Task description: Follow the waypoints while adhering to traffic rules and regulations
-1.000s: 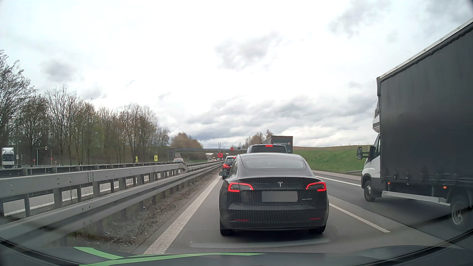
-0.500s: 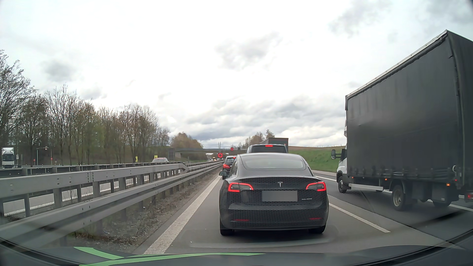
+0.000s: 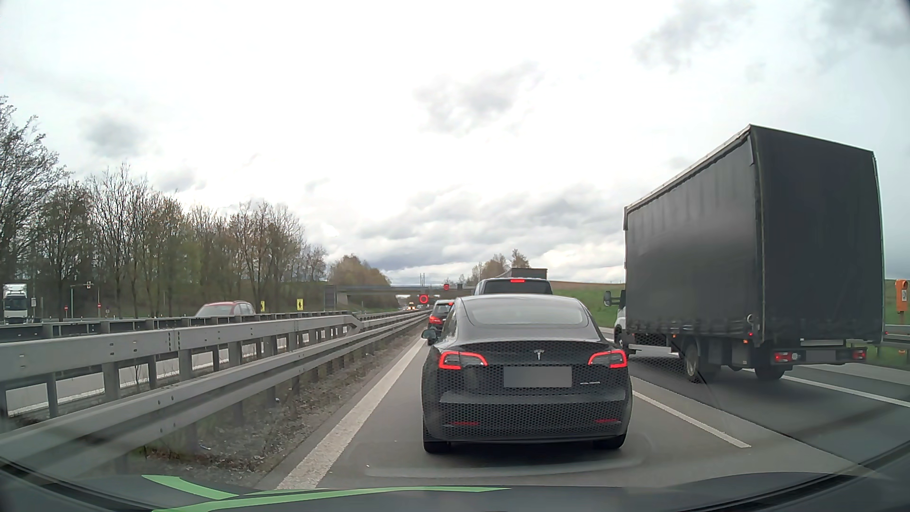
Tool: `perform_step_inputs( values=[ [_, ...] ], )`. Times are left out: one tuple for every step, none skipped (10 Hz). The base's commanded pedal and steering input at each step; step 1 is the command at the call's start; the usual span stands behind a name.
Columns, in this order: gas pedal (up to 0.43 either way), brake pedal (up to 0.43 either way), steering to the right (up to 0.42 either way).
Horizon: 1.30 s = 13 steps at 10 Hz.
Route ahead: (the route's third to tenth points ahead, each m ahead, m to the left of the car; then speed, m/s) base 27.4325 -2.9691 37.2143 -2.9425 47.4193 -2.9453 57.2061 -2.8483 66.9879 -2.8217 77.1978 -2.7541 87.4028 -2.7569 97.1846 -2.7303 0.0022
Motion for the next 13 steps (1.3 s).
perform_step_inputs(
  values=[
    [0.000,0.311,-0.007],
    [0.000,0.311,-0.007],
    [0.000,0.311,-0.007],
    [0.000,0.311,-0.007],
    [0.000,0.311,-0.007],
    [0.000,0.311,-0.007],
    [0.000,0.311,-0.007],
    [0.000,0.311,-0.007],
    [0.000,0.311,-0.007],
    [0.000,0.317,-0.007],
    [0.000,0.317,-0.007],
    [0.000,0.311,-0.007],
    [0.000,0.317,-0.007]
  ],
)
